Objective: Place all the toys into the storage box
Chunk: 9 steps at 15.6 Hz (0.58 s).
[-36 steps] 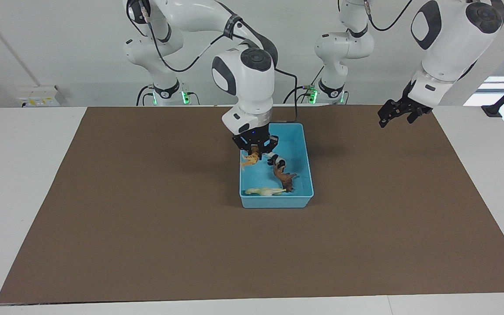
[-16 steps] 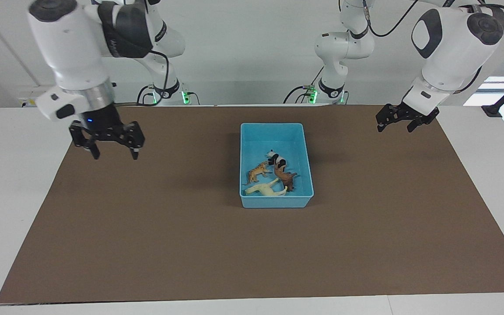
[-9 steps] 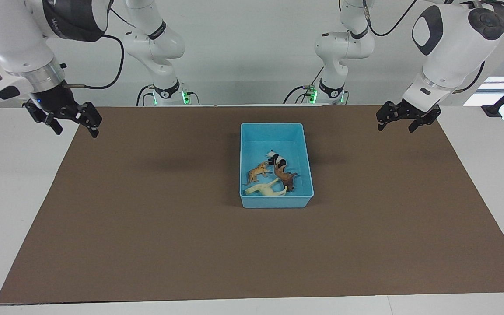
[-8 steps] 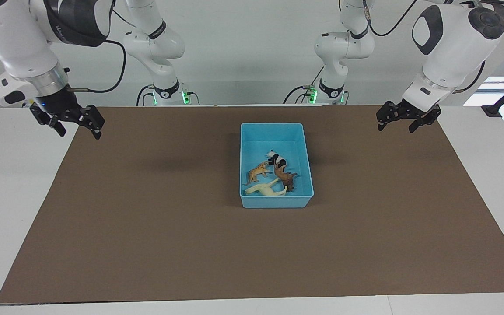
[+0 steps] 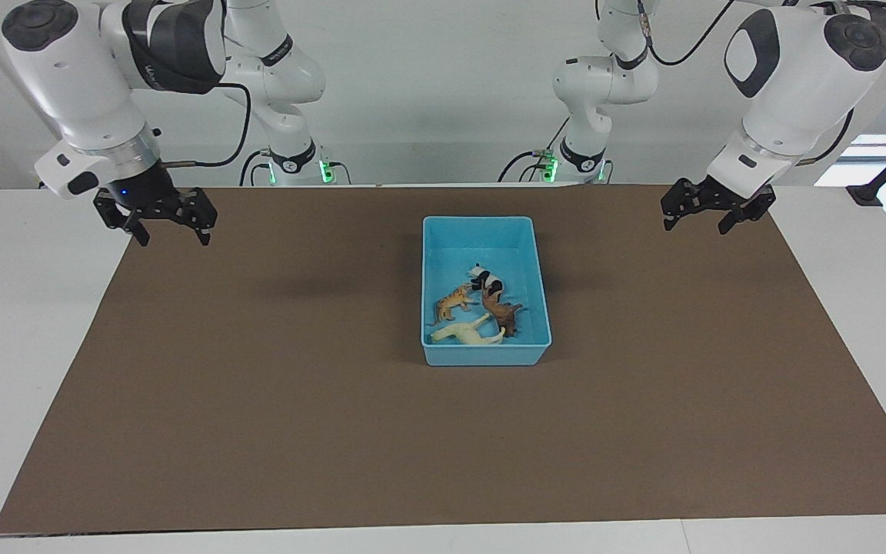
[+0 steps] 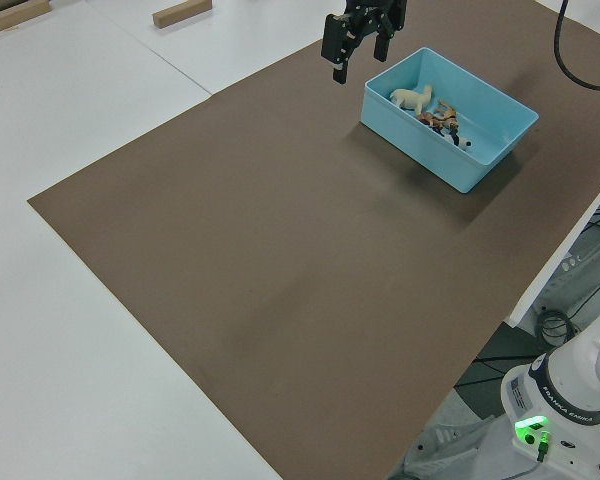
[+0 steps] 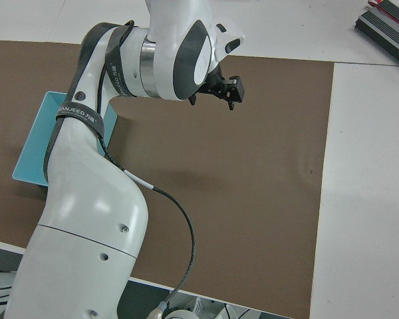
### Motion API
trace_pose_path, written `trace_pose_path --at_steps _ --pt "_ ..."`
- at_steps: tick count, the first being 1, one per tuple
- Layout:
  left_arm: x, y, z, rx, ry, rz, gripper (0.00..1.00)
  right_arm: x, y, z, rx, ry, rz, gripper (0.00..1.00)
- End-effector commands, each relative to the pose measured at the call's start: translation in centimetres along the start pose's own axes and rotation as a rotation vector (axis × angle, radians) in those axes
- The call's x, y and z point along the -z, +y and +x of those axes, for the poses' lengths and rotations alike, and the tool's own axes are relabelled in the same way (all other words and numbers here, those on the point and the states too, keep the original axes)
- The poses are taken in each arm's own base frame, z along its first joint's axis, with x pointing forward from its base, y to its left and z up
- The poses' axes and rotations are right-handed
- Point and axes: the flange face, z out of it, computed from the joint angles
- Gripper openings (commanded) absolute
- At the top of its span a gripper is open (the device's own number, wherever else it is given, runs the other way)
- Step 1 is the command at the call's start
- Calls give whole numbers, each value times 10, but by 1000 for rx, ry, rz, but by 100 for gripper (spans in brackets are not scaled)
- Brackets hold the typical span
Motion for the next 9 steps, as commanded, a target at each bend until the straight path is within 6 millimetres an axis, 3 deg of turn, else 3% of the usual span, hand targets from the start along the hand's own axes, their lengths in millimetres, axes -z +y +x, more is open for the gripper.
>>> trace_pose_path --at_steps 1,9 --pt "5 -8 1 -6 -16 -6 100 1 -8 -6 43 14 14 100" --pt "8 -14 -10 12 -5 -5 100 17 0 -4 86 -56 24 100"
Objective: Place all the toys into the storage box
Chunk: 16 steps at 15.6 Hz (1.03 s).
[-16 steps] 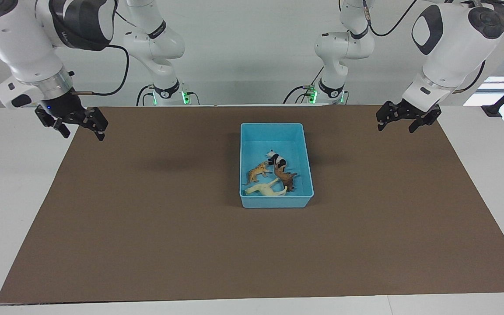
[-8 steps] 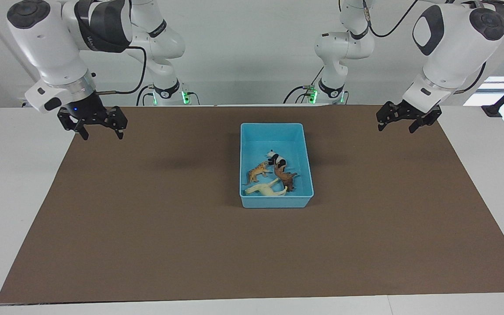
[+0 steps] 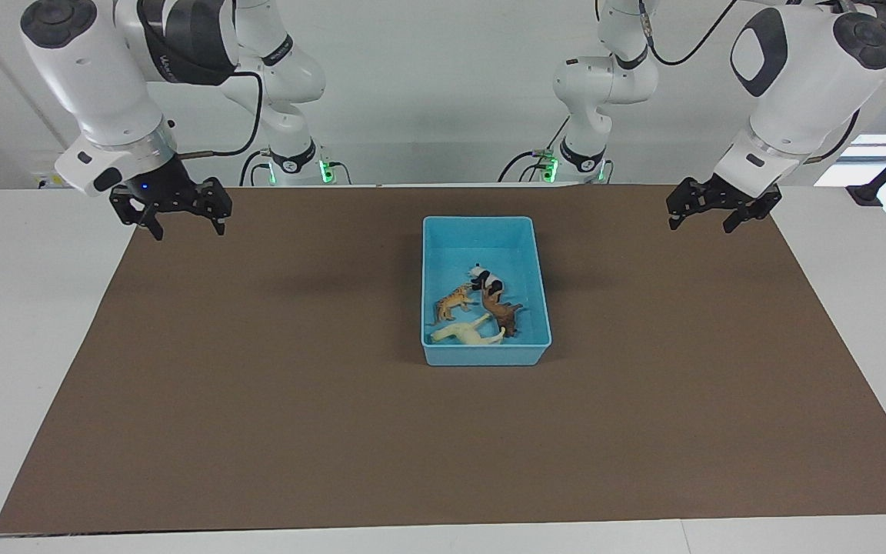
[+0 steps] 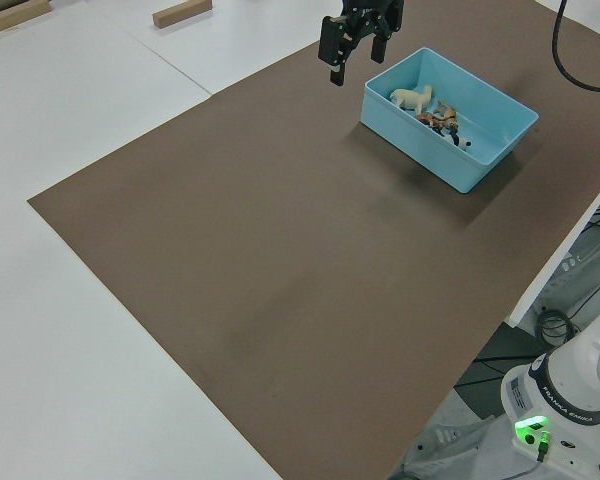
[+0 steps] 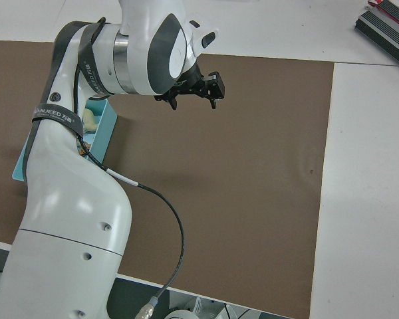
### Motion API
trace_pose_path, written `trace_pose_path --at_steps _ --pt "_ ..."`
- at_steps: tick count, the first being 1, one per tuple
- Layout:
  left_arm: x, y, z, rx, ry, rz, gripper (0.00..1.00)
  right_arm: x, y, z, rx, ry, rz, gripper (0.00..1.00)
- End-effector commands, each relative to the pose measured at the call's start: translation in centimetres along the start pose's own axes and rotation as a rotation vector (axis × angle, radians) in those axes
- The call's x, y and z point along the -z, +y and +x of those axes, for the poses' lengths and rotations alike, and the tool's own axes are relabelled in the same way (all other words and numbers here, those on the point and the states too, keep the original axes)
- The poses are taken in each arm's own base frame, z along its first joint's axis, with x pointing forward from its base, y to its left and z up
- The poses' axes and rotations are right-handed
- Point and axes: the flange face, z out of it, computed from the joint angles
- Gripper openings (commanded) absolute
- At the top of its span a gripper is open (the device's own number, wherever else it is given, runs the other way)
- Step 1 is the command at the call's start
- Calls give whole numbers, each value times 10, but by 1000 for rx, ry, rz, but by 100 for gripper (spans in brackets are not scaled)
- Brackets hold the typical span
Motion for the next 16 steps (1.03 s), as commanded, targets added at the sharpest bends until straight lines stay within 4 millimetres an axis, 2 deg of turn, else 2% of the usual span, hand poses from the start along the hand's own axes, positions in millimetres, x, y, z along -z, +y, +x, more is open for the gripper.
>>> trace_pose_path --at_steps 1,16 --pt "5 -4 -8 -4 -7 -4 100 5 2 3 19 -3 19 100" --pt "5 -4 -8 -2 -7 -4 100 3 3 3 -59 -4 15 100"
